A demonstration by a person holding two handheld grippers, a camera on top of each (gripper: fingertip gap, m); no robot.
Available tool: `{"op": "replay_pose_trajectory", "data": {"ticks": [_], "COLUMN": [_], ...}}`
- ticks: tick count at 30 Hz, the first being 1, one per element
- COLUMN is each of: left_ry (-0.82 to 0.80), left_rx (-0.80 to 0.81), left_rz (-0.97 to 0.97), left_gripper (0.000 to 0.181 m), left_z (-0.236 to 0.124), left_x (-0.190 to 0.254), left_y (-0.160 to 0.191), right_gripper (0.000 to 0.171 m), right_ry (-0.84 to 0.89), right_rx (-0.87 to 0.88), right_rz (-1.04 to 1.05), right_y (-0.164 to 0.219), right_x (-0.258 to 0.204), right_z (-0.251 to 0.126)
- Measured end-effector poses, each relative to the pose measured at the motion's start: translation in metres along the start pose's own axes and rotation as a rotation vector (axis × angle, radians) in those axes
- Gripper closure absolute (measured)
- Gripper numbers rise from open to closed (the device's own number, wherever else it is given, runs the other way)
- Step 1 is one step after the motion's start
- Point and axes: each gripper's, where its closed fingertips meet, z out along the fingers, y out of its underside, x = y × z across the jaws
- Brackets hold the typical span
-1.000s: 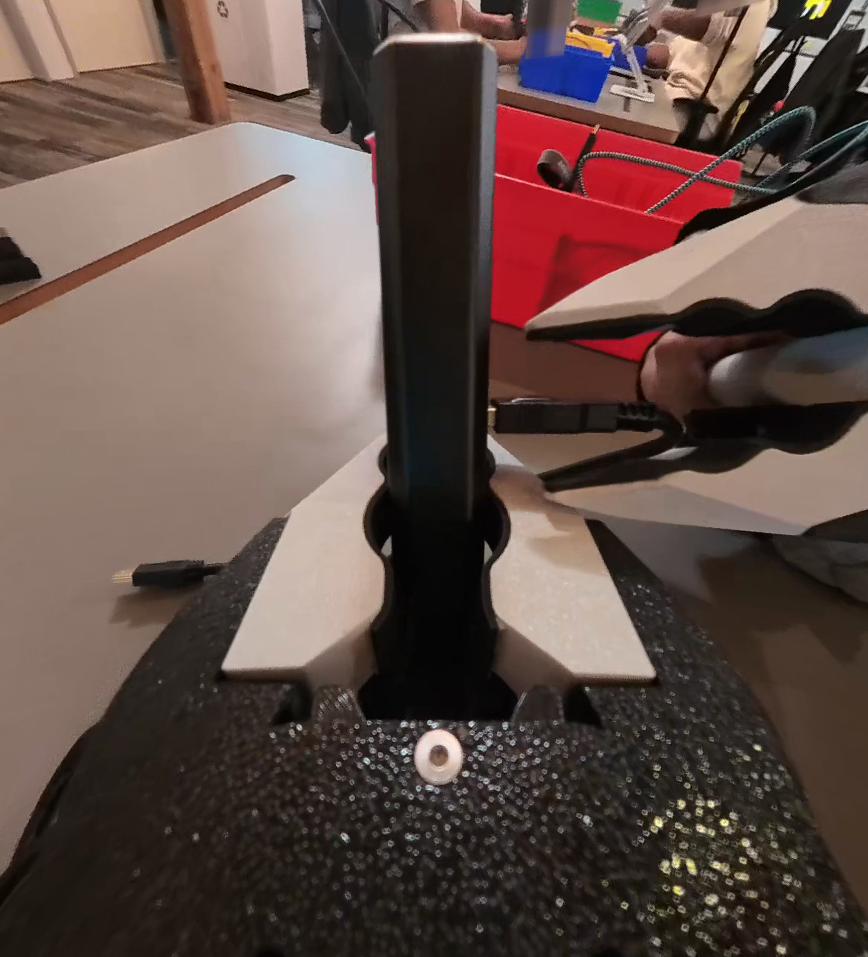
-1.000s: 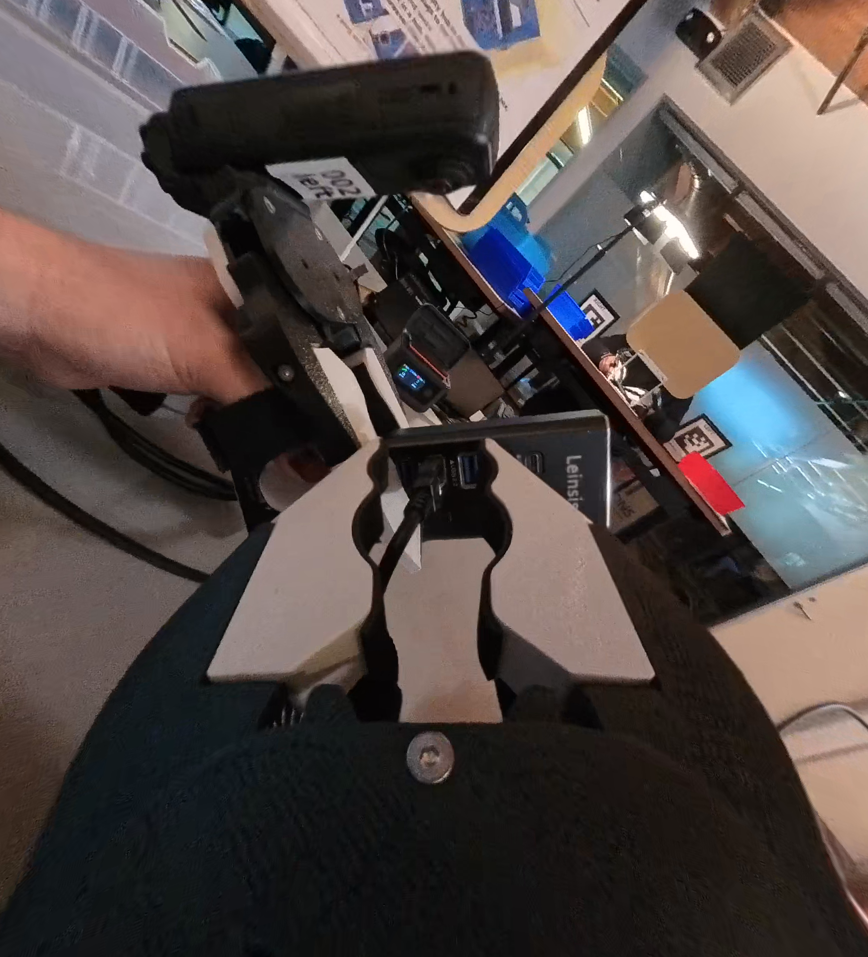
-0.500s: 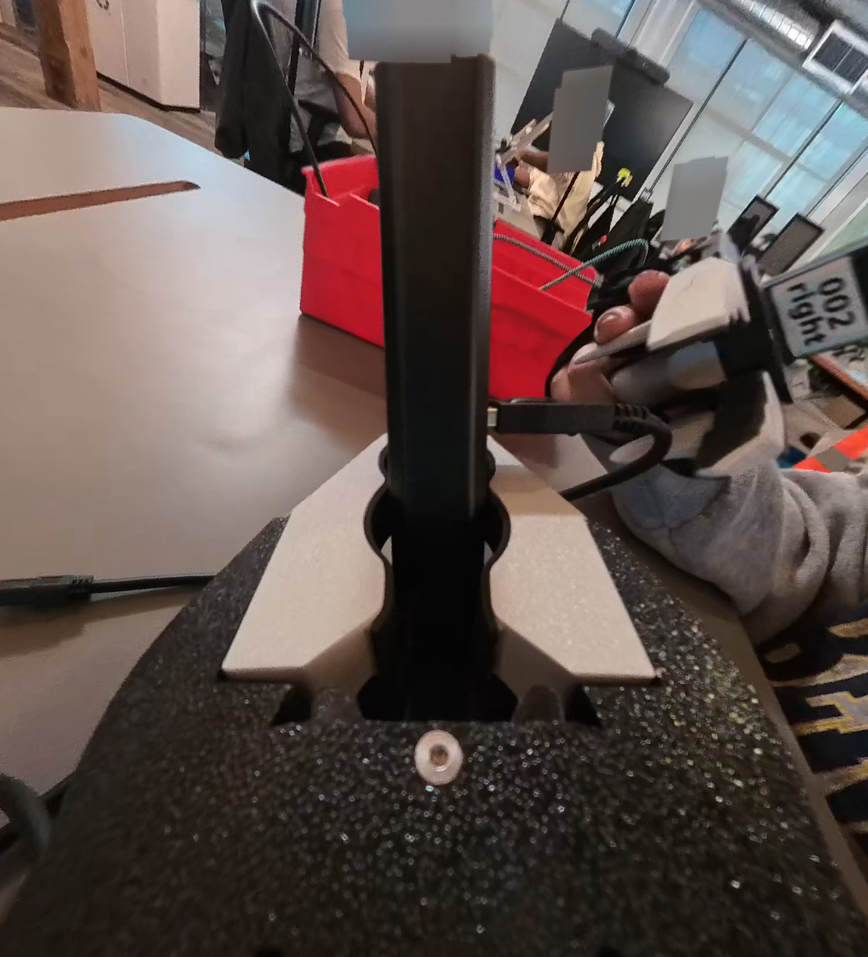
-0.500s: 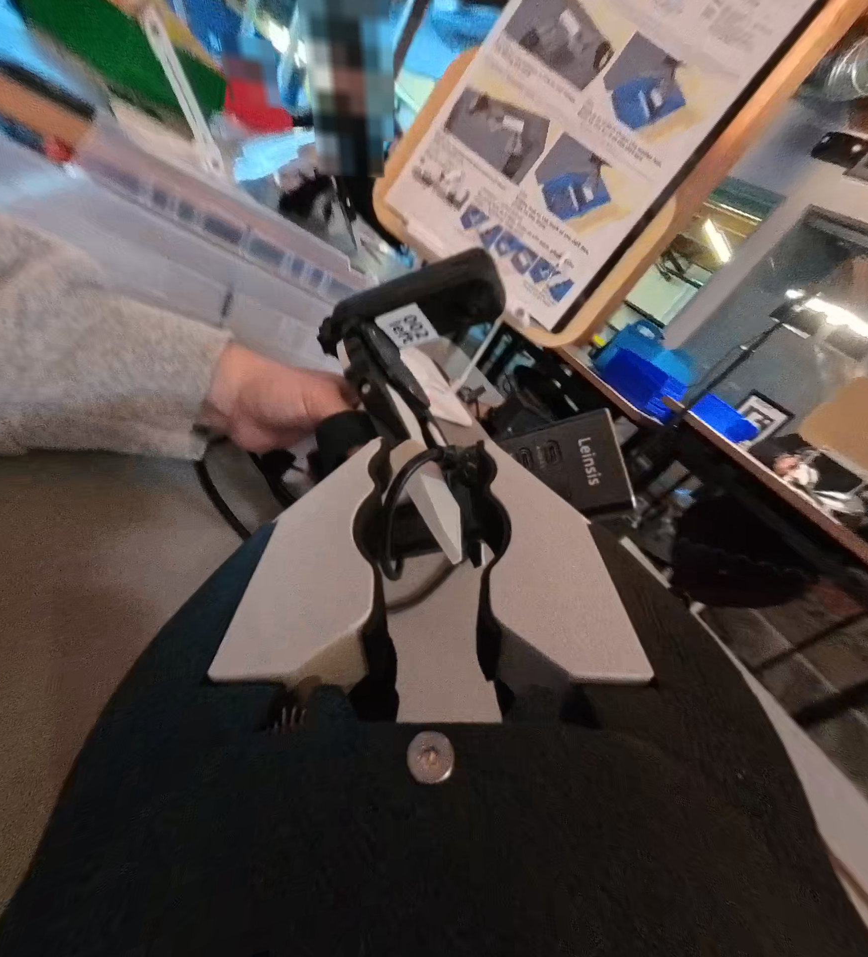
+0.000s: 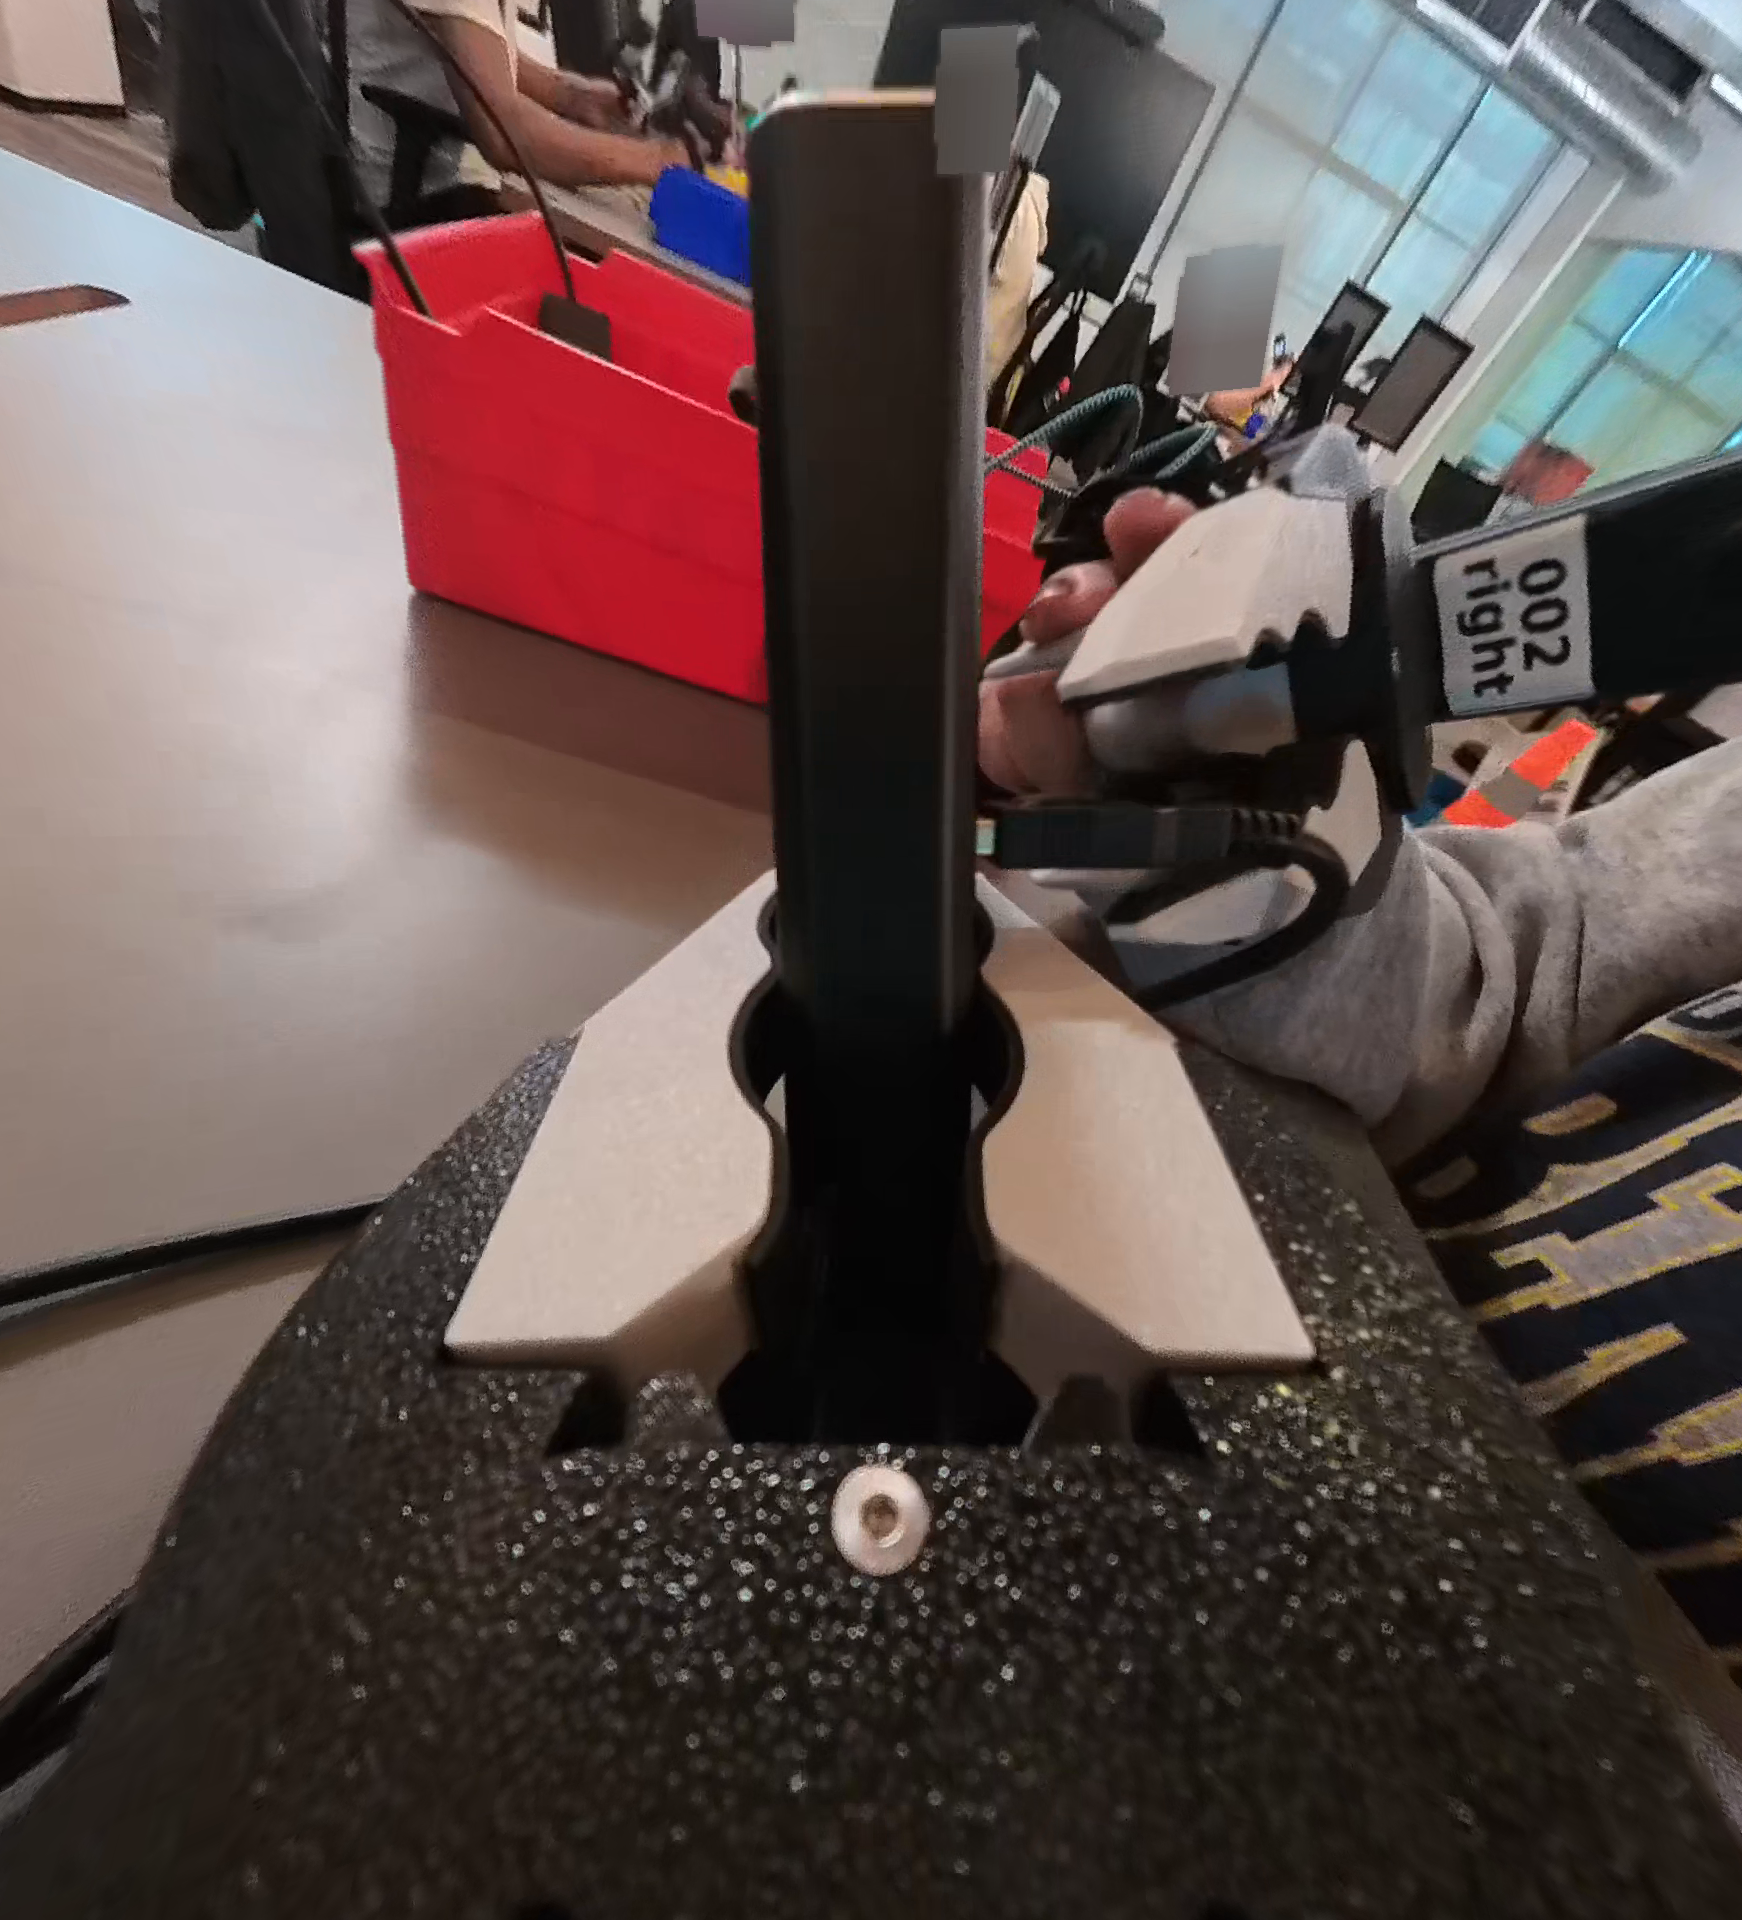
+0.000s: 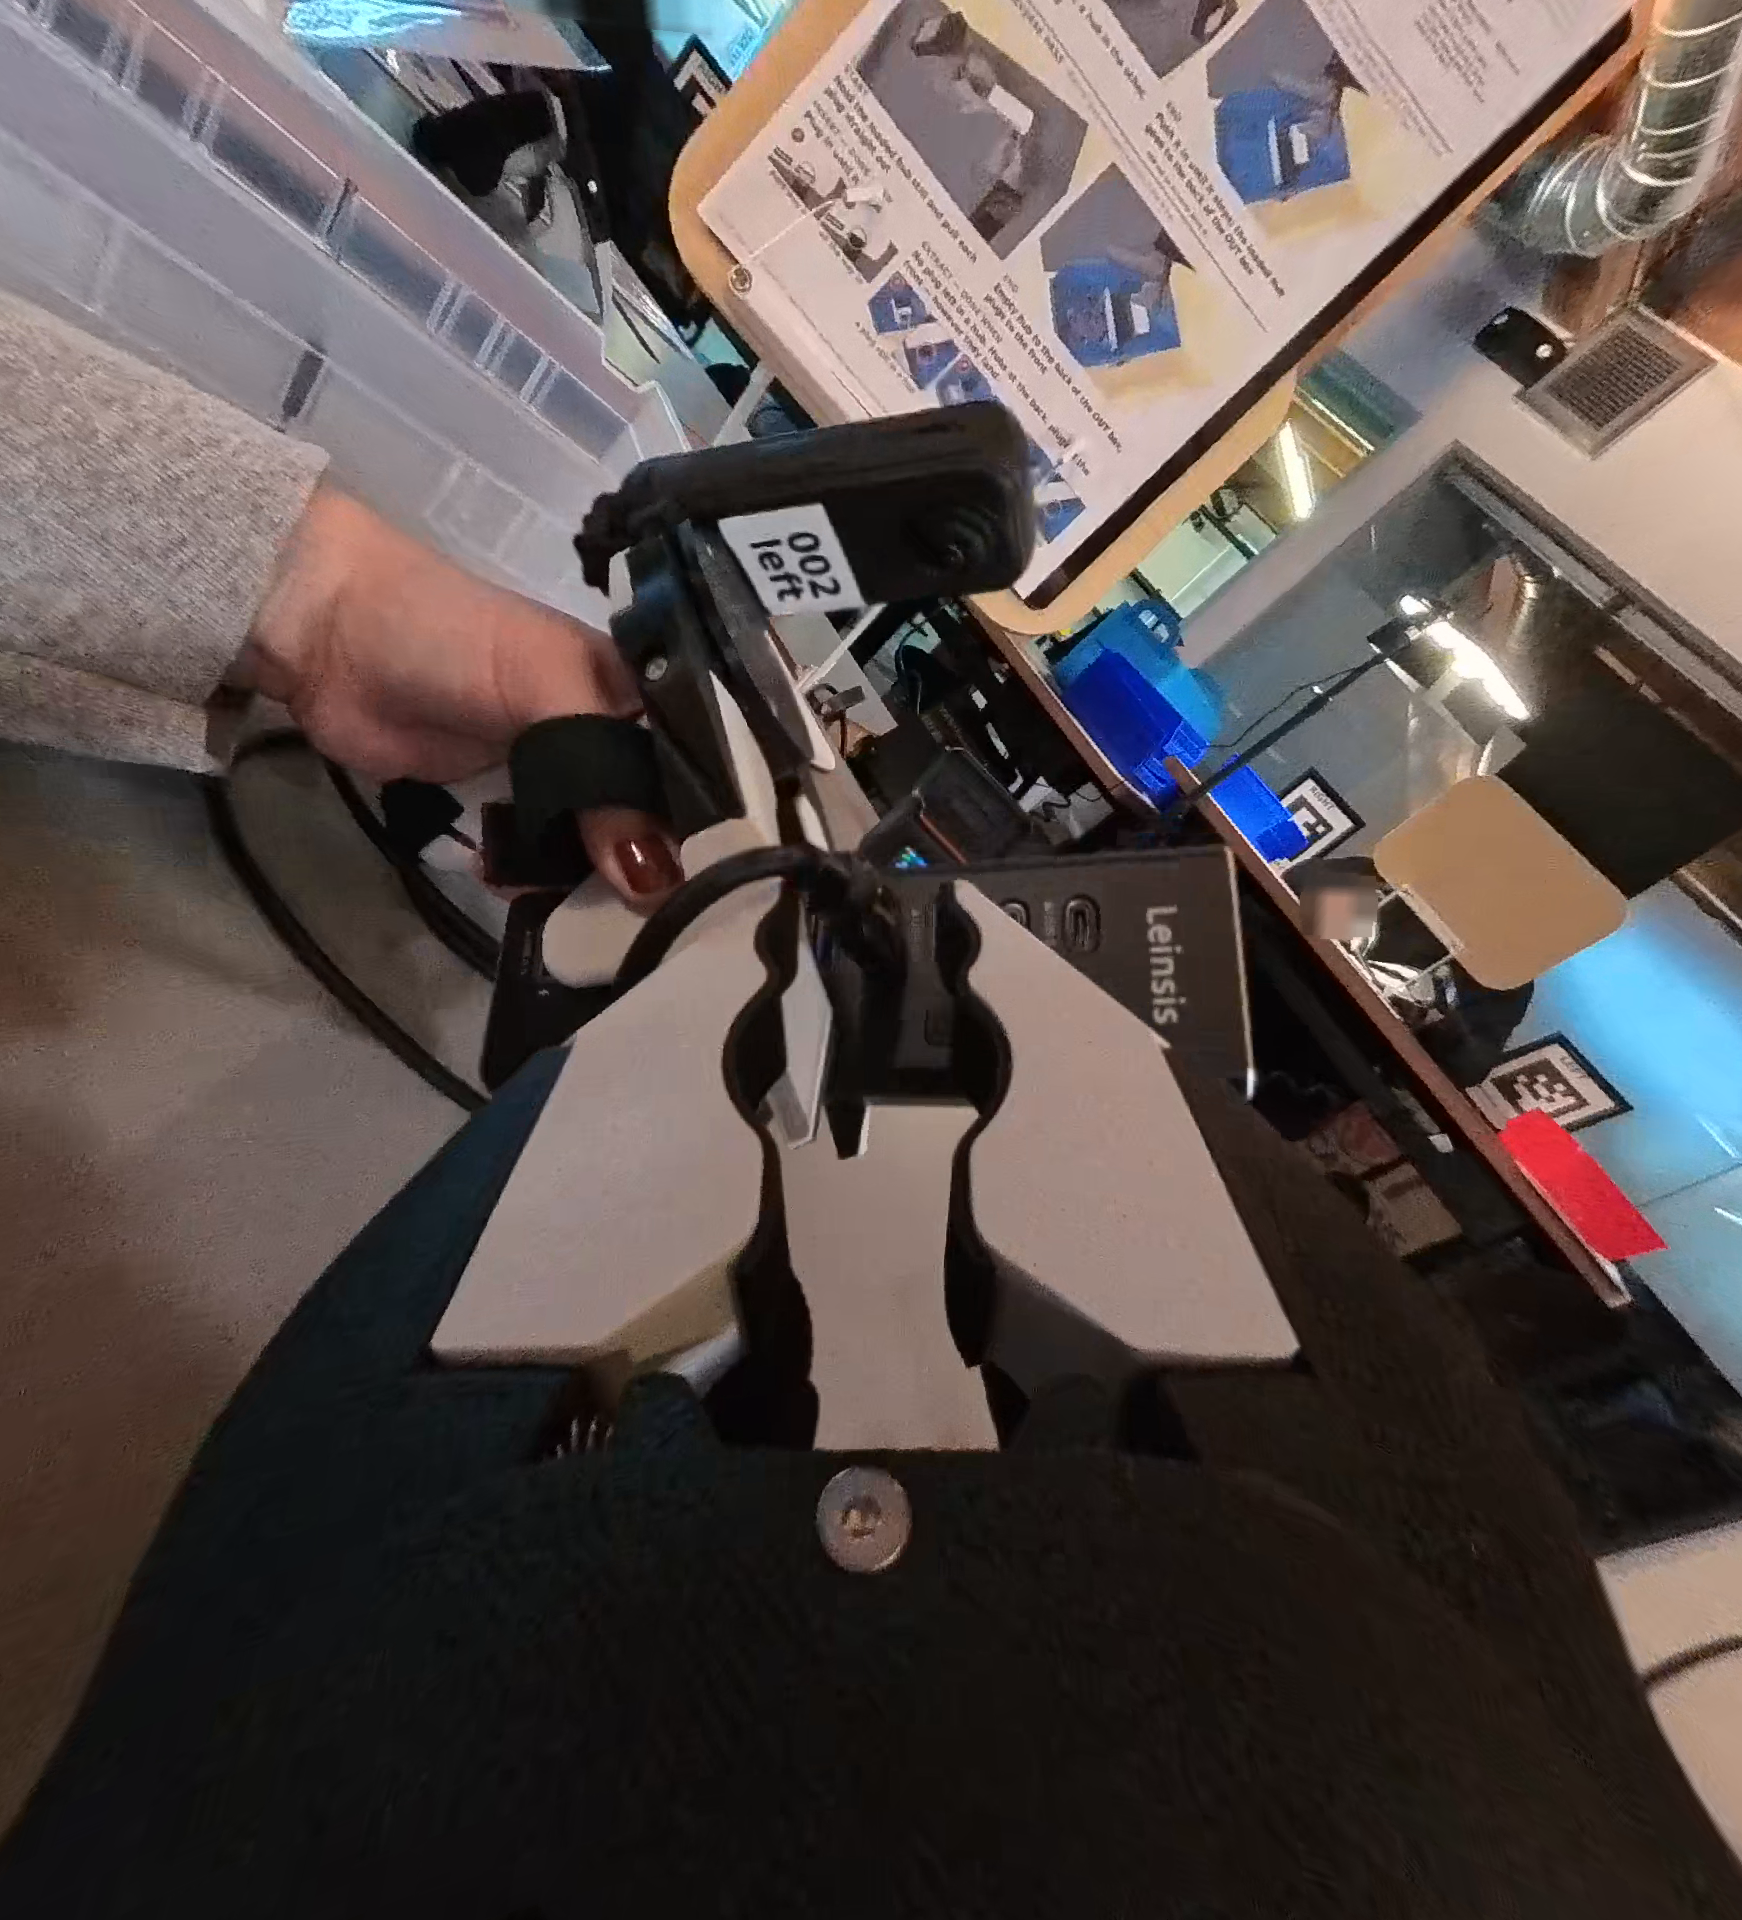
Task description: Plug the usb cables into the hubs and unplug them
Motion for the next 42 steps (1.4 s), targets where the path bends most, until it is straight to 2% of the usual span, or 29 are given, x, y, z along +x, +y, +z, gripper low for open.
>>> {"op": "replay_pose_trajectory", "data": {"ticks": [4, 7, 8, 10, 15, 16, 17, 20, 22, 24, 26, 27, 30, 31, 32, 34, 35, 38, 40, 42], "left_ry": [0.034, 0.009, 0.015, 0.064, 0.023, 0.010, -0.002, 0.005, 0.040, 0.041, 0.041, 0.030, 0.005, -0.107, -0.124, -0.079, -0.069, -0.086, -0.147, -0.203], "left_rx": [-0.007, 0.005, 0.012, 0.048, 0.058, 0.058, 0.058, 0.063, 0.049, 0.024, 0.016, 0.005, 0.003, 0.000, -0.002, 0.024, 0.038, 0.123, 0.237, 0.325], "left_rz": [-0.001, -0.034, -0.036, -0.034, -0.057, -0.056, -0.053, -0.032, -0.016, -0.015, -0.018, -0.028, -0.041, -0.120, -0.217, -0.176, -0.143, -0.126, -0.083, 0.002], "left_gripper": [0.154, 0.154, 0.155, 0.155, 0.155, 0.155, 0.155, 0.154, 0.154, 0.154, 0.154, 0.154, 0.154, 0.155, 0.156, 0.155, 0.155, 0.155, 0.156, 0.156], "left_z": [0.003, 0.003, 0.002, -0.001, -0.003, -0.003, -0.003, -0.004, -0.004, -0.003, -0.002, -0.001, -0.001, -0.003, -0.004, -0.005, -0.006, -0.014, -0.028, -0.045], "left_x": [0.006, 0.000, 0.000, 0.005, -0.003, -0.005, -0.007, -0.006, -0.001, -0.002, -0.002, -0.005, -0.011, -0.033, -0.045, -0.038, -0.033, -0.033, -0.034, -0.027], "left_y": [0.000, -0.001, -0.001, -0.003, -0.002, -0.002, -0.001, -0.001, 0.002, 0.006, 0.007, 0.009, 0.009, 0.011, 0.012, 0.008, 0.005, -0.008, -0.032, -0.057], "right_gripper": [0.156, 0.163, 0.166, 0.166, 0.165, 0.165, 0.165, 0.167, 0.167, 0.167, 0.166, 0.166, 0.166, 0.167, 0.166, 0.166, 0.165, 0.165, 0.165, 0.164], "right_ry": [0.043, 0.142, 0.162, 0.179, 0.118, 0.116, 0.134, 0.219, 0.236, 0.206, 0.145, 0.137, 0.173, 0.150, 0.121, 0.139, 0.158, 0.270, 0.336, 0.298], "right_rx": [-0.016, -0.147, -0.183, -0.181, -0.112, -0.110, -0.134, -0.231, -0.258, -0.228, -0.164, -0.164, -0.200, -0.099, -0.072, -0.089, -0.109, -0.099, -0.129, -0.229], "right_rz": [-0.133, -0.337, -0.349, -0.274, 0.083, 0.094, 0.035, -0.321, -0.429, -0.316, -0.072, -0.053, -0.364, -0.469, -0.553, -0.695, -0.641, -0.273, -0.172, -0.118], "right_y": [-0.001, 0.004, 0.003, -0.003, 0.002, 0.003, 0.004, 0.001, -0.001, 0.003, 0.005, 0.008, 0.002, -0.022, -0.036, -0.033, -0.026, -0.015, -0.001, 0.020], "right_x": [-0.003, 0.000, -0.001, -0.002, 0.002, 0.003, 0.003, -0.004, -0.010, -0.009, -0.005, -0.005, -0.015, -0.034, -0.056, -0.068, -0.056, 0.002, 0.026, 0.029], "right_z": [0.003, 0.009, 0.011, 0.014, 0.017, 0.017, 0.018, 0.019, 0.018, 0.016, 0.014, 0.014, 0.018, 0.018, 0.020, 0.023, 0.021, 0.002, -0.009, -0.006]}}
